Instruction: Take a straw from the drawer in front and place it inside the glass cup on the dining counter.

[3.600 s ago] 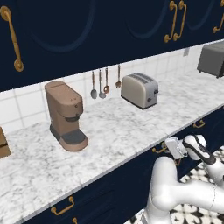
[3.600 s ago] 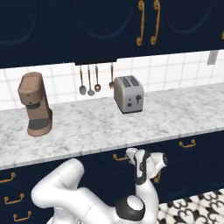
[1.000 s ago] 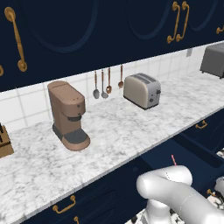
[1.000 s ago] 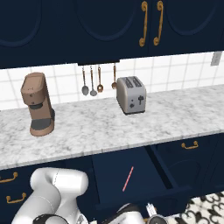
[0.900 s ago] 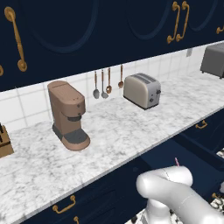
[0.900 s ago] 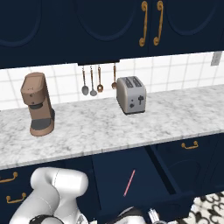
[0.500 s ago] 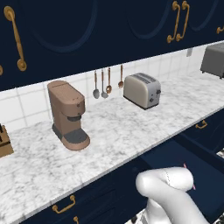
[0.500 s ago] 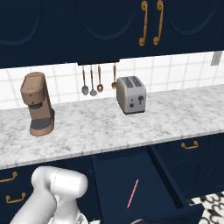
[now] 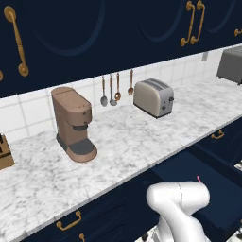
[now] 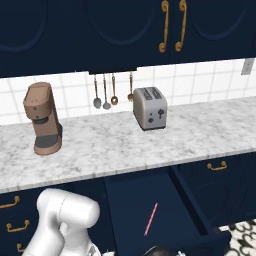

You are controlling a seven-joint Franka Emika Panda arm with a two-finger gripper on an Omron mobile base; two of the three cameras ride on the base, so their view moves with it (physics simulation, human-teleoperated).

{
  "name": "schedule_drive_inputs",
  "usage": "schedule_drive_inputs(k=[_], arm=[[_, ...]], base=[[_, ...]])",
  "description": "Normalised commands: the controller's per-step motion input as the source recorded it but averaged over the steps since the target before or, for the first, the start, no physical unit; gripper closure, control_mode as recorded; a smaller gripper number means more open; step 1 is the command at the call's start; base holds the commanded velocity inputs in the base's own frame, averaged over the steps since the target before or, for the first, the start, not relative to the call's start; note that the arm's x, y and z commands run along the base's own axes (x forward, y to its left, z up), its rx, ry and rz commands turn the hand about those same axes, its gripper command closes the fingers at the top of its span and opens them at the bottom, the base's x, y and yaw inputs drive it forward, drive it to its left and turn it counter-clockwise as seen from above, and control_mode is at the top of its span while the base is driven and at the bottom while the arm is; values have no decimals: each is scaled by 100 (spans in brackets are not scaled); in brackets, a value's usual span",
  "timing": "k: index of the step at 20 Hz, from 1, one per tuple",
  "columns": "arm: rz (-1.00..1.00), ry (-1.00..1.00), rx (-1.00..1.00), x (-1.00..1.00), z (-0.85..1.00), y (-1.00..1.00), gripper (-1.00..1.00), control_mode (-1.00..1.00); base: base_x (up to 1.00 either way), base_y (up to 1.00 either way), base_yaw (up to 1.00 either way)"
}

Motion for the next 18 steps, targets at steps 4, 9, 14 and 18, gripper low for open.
schedule_drive_inputs(k=[4,9,14,18], arm=[[7,84,-18,58,100,11,-100,-100],[0,72,-12,-1,100,-51,-100,-100],[0,65,-4,-6,100,-67,-100,-100],[-1,30,0,0,100,-41,-100,-100]], base=[[0,0,0],[0,0,0],[0,0,0],[0,0,0]])
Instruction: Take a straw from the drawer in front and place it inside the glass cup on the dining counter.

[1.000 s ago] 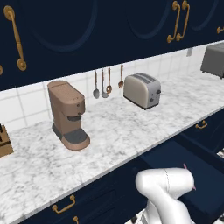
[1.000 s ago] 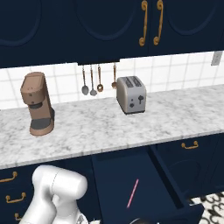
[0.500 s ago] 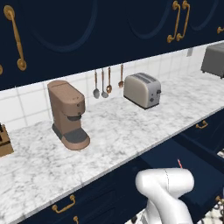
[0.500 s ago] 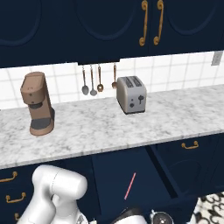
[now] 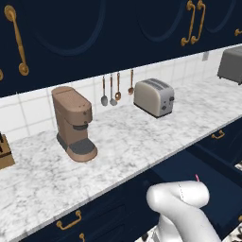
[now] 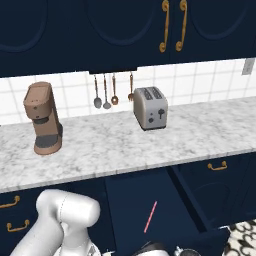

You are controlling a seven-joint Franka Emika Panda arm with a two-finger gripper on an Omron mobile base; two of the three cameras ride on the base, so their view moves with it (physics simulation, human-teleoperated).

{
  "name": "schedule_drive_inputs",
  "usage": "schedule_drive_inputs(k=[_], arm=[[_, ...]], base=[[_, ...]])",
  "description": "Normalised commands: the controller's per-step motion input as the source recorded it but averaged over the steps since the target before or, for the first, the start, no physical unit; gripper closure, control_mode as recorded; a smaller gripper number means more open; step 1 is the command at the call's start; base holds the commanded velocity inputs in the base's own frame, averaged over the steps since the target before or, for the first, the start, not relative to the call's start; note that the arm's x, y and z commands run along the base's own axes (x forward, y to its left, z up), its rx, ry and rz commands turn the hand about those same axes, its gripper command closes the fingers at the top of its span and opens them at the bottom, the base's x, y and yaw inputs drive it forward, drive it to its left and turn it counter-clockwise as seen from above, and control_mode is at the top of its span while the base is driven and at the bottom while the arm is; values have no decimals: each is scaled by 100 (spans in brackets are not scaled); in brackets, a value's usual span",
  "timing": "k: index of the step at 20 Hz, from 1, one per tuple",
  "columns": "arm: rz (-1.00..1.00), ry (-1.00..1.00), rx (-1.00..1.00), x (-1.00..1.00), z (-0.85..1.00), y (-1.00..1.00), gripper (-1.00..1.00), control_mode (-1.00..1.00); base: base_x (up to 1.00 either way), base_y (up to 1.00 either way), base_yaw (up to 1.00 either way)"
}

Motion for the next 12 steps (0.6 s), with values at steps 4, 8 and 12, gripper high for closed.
schedule_drive_inputs(k=[4,8,12], arm=[[-1,-35,11,0,100,-13,-100,-100],[0,-51,22,-2,100,-8,-100,-100],[-5,-28,18,-23,100,0,-100,-100]], base=[[0,0,0],[0,0,0],[0,0,0]])
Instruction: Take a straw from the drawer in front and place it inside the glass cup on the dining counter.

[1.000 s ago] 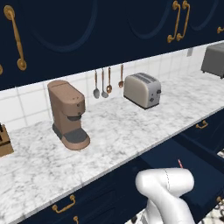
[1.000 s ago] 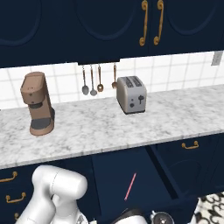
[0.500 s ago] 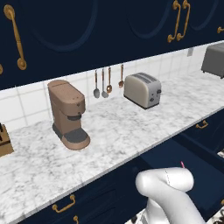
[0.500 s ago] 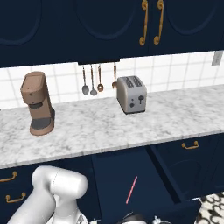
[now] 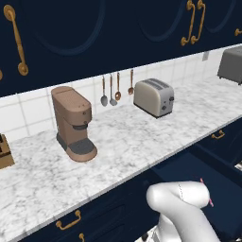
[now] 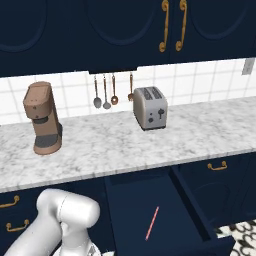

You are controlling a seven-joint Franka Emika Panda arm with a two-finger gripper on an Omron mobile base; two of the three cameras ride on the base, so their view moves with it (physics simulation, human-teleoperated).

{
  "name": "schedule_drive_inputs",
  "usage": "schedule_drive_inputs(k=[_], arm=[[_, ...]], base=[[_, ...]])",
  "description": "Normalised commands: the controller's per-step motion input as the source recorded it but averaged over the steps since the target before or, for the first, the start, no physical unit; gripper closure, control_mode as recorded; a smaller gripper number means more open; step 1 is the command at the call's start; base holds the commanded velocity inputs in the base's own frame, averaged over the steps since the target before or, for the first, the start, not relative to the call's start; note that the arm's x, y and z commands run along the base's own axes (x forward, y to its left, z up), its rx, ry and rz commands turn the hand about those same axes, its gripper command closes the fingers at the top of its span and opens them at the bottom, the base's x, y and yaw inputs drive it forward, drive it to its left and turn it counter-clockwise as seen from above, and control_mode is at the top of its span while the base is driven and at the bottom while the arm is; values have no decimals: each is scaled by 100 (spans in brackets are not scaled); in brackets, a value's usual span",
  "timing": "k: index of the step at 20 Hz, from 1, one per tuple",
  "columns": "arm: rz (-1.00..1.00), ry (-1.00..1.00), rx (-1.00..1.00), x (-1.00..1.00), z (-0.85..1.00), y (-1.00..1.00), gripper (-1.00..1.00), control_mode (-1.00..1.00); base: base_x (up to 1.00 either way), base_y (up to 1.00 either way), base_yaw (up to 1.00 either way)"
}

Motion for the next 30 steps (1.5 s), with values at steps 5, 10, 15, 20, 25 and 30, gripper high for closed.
schedule_drive_inputs(k=[5,10,15,20,25,30], arm=[[0,-9,18,12,100,0,-100,-100],[-2,34,0,35,100,0,-100,-100],[-1,27,0,92,100,11,-100,-100],[2,22,0,92,100,0,-100,-100],[20,51,-16,25,56,57,-100,-100],[30,50,-14,17,18,100,-100,-100]], base=[[0,0,0],[0,0,0],[0,0,0],[0,0,0],[0,0,0],[0,0,0]])
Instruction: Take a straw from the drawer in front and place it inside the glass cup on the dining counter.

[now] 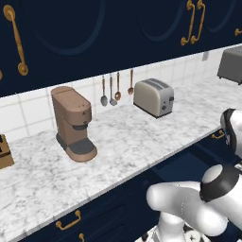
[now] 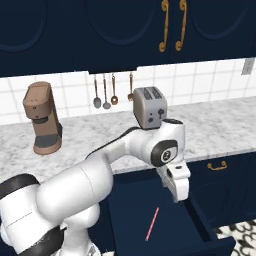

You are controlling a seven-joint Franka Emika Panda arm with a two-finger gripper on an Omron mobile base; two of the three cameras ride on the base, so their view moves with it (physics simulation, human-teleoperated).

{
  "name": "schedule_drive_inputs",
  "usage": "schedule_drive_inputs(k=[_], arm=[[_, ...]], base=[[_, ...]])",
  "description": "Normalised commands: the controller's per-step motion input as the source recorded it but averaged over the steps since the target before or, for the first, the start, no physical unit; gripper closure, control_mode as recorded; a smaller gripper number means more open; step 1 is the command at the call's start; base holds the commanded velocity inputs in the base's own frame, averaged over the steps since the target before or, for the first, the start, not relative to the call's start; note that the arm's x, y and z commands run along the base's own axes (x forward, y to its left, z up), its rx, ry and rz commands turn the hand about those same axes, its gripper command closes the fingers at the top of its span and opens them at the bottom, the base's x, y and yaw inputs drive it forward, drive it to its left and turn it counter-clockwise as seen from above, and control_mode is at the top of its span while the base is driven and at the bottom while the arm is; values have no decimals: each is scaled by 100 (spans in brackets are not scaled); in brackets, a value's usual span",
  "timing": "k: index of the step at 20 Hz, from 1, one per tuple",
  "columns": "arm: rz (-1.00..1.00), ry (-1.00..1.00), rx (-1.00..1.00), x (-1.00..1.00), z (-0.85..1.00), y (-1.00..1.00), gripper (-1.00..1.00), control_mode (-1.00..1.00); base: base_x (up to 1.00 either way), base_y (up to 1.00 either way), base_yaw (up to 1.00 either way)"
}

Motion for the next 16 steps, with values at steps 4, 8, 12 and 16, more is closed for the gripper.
schedule_drive_inputs(k=[4,8,12,16], arm=[[32,6,4,36,-10,94,-100,-100],[19,-17,19,38,-20,43,-100,-100],[9,-51,28,0,-30,0,-100,-100],[21,-3,9,27,-13,6,-100,-100]], base=[[0,0,0],[0,0,0],[0,0,0],[0,0,0]])
